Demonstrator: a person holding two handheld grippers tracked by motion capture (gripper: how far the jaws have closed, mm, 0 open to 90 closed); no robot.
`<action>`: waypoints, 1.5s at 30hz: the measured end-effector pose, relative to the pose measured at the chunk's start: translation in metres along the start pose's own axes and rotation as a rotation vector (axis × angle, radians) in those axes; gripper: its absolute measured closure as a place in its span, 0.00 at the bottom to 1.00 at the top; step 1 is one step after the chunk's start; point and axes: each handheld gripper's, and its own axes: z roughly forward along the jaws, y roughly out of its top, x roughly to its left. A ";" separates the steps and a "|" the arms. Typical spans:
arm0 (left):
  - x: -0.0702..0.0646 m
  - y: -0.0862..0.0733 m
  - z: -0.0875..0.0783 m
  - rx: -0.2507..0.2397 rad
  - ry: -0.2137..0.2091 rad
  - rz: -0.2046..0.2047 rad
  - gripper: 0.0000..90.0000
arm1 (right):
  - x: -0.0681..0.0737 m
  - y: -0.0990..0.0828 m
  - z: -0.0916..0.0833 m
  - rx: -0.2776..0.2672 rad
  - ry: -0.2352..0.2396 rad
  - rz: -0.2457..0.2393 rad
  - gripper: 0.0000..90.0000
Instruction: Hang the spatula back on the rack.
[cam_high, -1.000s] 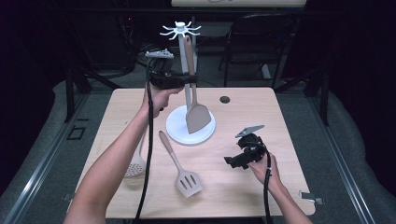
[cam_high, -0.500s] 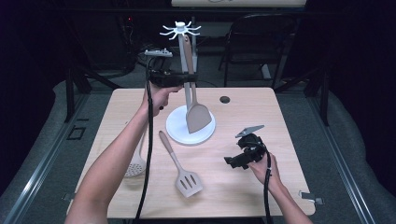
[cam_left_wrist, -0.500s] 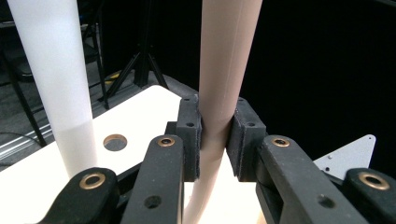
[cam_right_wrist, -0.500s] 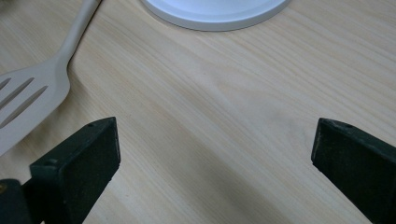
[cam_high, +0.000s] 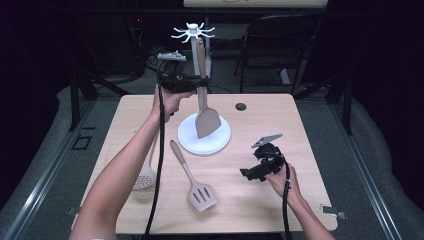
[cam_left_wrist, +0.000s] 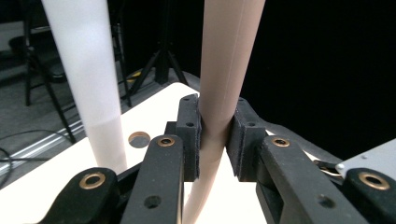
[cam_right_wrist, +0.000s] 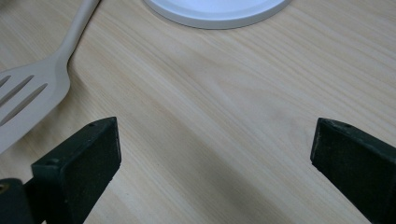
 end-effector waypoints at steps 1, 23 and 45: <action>-0.001 0.000 0.000 0.002 0.011 0.007 0.85 | 0.000 0.000 0.000 0.000 0.000 0.000 0.02; -0.005 -0.001 0.004 -0.001 0.178 0.147 0.85 | 0.001 0.000 0.002 0.006 0.012 -0.004 0.03; -0.005 -0.009 -0.033 -0.006 0.143 0.116 0.74 | 0.002 0.000 0.003 0.021 0.010 -0.023 0.04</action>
